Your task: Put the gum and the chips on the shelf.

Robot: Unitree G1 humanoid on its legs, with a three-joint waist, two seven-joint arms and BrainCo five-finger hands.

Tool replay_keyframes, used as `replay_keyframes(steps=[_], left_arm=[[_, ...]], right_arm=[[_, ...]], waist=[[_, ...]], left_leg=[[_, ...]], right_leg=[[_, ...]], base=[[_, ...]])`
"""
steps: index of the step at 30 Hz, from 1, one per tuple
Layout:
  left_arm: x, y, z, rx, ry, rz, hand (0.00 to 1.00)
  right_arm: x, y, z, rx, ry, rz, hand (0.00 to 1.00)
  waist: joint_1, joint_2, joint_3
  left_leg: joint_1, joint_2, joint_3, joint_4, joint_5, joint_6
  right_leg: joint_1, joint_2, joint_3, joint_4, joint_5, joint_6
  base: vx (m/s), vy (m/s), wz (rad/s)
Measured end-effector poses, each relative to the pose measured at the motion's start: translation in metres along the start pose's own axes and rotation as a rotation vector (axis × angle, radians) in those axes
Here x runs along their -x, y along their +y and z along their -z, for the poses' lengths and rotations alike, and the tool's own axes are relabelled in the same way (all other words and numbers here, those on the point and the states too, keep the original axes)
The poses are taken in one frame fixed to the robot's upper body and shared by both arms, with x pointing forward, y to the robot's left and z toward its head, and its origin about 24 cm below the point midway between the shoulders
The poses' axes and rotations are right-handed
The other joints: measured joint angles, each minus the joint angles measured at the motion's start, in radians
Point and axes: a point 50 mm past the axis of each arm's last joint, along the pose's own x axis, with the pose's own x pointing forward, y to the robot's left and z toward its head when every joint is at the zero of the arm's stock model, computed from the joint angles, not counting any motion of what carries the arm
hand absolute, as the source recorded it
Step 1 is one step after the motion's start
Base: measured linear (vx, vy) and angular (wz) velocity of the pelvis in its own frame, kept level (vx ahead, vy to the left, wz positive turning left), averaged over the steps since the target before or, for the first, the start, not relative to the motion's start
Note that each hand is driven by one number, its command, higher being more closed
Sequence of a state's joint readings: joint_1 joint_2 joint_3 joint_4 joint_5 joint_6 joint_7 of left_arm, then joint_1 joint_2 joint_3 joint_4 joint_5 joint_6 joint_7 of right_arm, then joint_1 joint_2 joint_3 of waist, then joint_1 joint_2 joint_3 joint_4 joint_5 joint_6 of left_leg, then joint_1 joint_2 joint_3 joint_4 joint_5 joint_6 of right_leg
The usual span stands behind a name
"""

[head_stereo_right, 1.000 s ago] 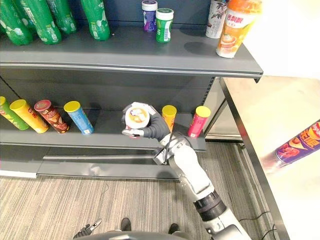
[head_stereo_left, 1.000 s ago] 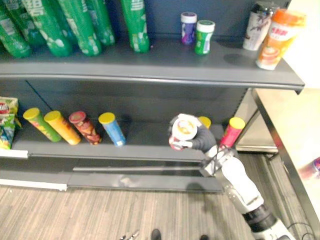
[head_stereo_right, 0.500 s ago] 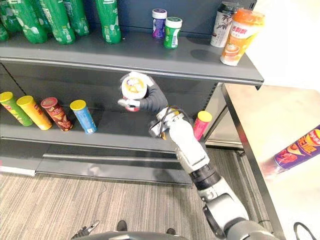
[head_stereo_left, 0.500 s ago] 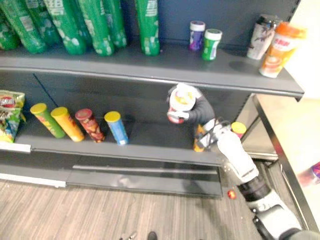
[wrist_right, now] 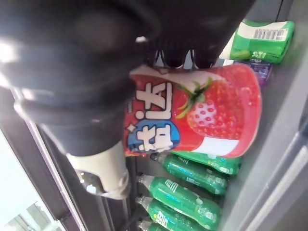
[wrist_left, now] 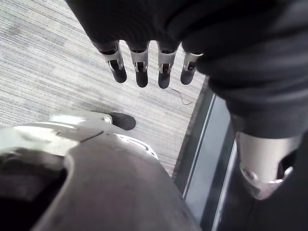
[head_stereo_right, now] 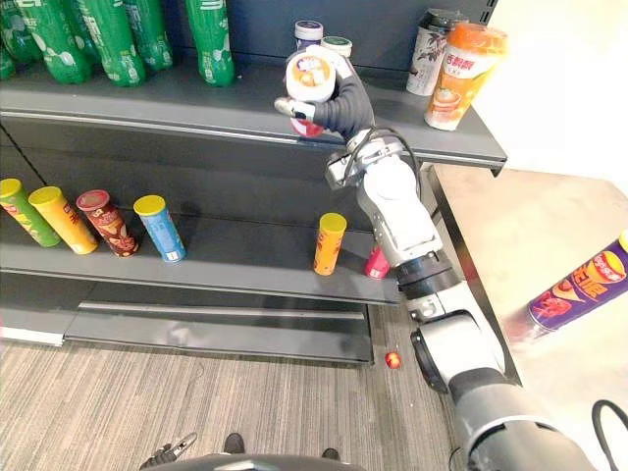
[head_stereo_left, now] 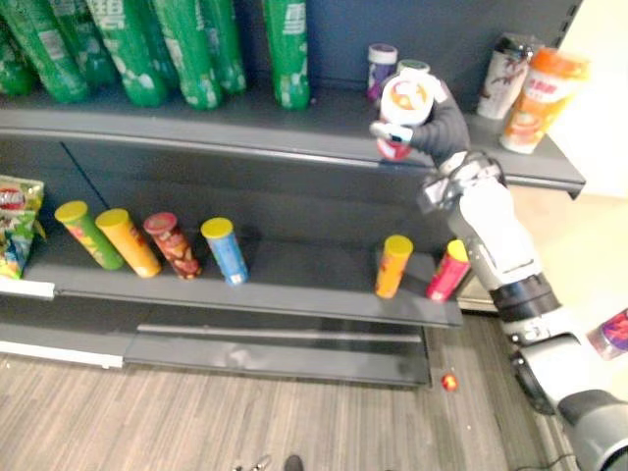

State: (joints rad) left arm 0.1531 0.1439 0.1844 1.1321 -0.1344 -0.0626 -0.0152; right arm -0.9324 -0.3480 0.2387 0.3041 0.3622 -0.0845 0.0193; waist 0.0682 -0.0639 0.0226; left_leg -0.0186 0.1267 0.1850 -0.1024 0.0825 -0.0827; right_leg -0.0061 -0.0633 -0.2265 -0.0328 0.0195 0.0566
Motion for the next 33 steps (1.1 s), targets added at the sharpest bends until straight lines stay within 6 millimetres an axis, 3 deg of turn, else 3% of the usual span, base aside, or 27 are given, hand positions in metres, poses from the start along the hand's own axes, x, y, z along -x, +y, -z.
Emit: replay_keyframes(steps=[6,15,33], left_arm=[[0.0,0.0,-0.002,-0.003,-0.005,0.0,0.0],[-0.001,-0.001,-0.01,-0.018,-0.03,0.007,0.0],[-0.003,0.0,-0.02,0.014,-0.056,-0.006,0.0]], right_arm=[[-0.009,-0.016,0.007,0.012,0.072,0.074,1.0],[-0.022,-0.023,0.012,0.044,0.141,0.103,1.0],[-0.023,-0.05,0.011,0.002,0.154,0.235,1.0]], waist=[[0.005,-0.007,0.004],[0.019,-0.015,0.02],[0.026,-0.028,0.069]], left_leg=[[0.0,0.004,0.006,0.0,0.0,-0.001],[0.001,0.006,0.016,0.0,0.0,-0.002],[-0.016,0.006,-0.01,0.0,0.004,-0.005]], right_leg=[[-0.002,0.005,0.007,-0.003,0.0,0.0],[-0.005,0.007,0.013,-0.005,0.001,0.001],[-0.005,0.009,-0.01,-0.012,0.001,0.0]], base=[[0.0,-0.005,-0.03],[0.02,-0.003,-0.03],[0.02,-0.002,0.04]])
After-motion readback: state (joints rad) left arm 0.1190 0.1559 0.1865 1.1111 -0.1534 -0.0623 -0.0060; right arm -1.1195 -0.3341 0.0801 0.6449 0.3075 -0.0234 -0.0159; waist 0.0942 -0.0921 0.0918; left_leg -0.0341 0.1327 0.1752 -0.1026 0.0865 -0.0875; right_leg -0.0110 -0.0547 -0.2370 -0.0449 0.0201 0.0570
